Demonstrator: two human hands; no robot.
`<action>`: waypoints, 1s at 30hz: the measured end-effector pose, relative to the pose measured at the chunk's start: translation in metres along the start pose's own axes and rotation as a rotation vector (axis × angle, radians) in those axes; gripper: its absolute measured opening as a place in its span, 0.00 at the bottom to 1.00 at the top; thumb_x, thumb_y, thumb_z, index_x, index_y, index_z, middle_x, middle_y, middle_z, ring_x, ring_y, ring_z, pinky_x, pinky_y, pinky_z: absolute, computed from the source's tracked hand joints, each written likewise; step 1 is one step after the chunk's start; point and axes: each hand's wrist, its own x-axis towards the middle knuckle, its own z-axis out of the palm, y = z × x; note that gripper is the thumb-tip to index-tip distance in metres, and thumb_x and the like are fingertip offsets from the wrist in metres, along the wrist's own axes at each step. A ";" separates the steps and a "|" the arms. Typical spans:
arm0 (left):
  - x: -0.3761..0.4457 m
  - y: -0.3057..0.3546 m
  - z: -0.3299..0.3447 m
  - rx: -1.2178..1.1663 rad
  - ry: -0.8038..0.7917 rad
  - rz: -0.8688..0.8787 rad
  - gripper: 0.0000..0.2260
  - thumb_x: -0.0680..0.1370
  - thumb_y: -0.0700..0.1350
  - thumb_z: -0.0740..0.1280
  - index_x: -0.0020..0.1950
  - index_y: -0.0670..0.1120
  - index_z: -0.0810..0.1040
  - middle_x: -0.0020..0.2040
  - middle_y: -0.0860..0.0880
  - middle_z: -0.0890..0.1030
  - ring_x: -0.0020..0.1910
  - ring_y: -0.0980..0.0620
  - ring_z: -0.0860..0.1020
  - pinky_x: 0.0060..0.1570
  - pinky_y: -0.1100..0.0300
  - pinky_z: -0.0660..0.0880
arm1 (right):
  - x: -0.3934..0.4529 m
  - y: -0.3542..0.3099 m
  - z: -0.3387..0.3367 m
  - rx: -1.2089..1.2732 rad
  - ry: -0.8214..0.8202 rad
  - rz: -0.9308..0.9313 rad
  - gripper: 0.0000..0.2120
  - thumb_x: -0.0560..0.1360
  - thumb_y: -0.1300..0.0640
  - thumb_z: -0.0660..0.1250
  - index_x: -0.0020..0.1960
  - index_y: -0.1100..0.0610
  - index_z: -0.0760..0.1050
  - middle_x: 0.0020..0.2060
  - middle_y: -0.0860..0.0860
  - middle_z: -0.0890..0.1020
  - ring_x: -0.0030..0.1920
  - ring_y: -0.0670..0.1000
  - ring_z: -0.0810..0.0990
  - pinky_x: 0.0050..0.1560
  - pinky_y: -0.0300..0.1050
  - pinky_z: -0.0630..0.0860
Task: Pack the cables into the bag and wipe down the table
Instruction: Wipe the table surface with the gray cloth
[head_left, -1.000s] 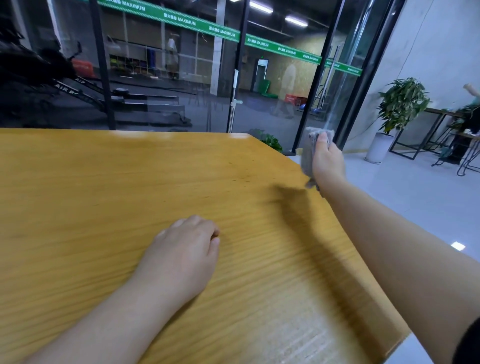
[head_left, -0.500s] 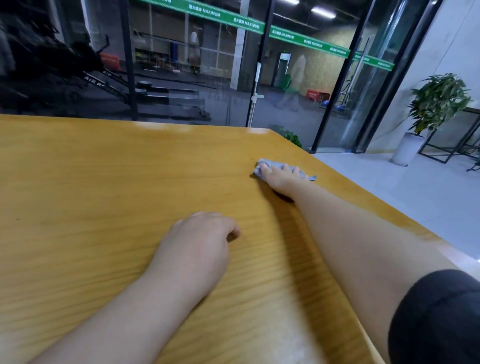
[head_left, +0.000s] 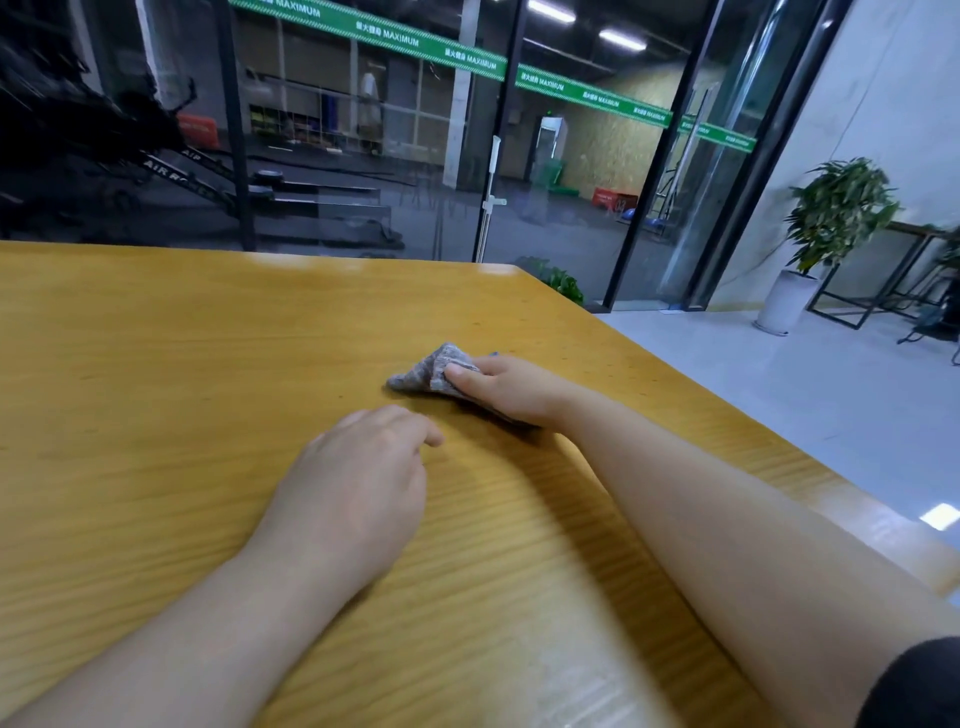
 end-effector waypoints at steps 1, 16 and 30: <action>-0.001 0.000 -0.001 -0.007 0.013 -0.001 0.14 0.77 0.41 0.58 0.58 0.54 0.75 0.60 0.59 0.75 0.62 0.55 0.69 0.62 0.56 0.66 | -0.006 0.002 -0.006 0.062 0.023 0.006 0.17 0.76 0.36 0.56 0.52 0.45 0.77 0.53 0.44 0.79 0.56 0.48 0.77 0.54 0.41 0.69; -0.002 -0.006 -0.007 -0.061 -0.026 -0.083 0.12 0.77 0.42 0.61 0.57 0.54 0.77 0.59 0.59 0.76 0.61 0.57 0.71 0.60 0.62 0.65 | -0.007 0.090 -0.085 0.144 0.842 0.339 0.21 0.79 0.40 0.50 0.43 0.55 0.69 0.40 0.52 0.75 0.42 0.55 0.74 0.38 0.46 0.66; 0.002 -0.002 -0.010 0.130 -0.267 -0.134 0.23 0.79 0.56 0.54 0.73 0.59 0.53 0.76 0.60 0.50 0.74 0.60 0.45 0.72 0.60 0.47 | 0.044 0.120 -0.069 -0.235 0.387 0.803 0.31 0.79 0.38 0.37 0.77 0.51 0.52 0.77 0.51 0.49 0.76 0.56 0.43 0.72 0.58 0.41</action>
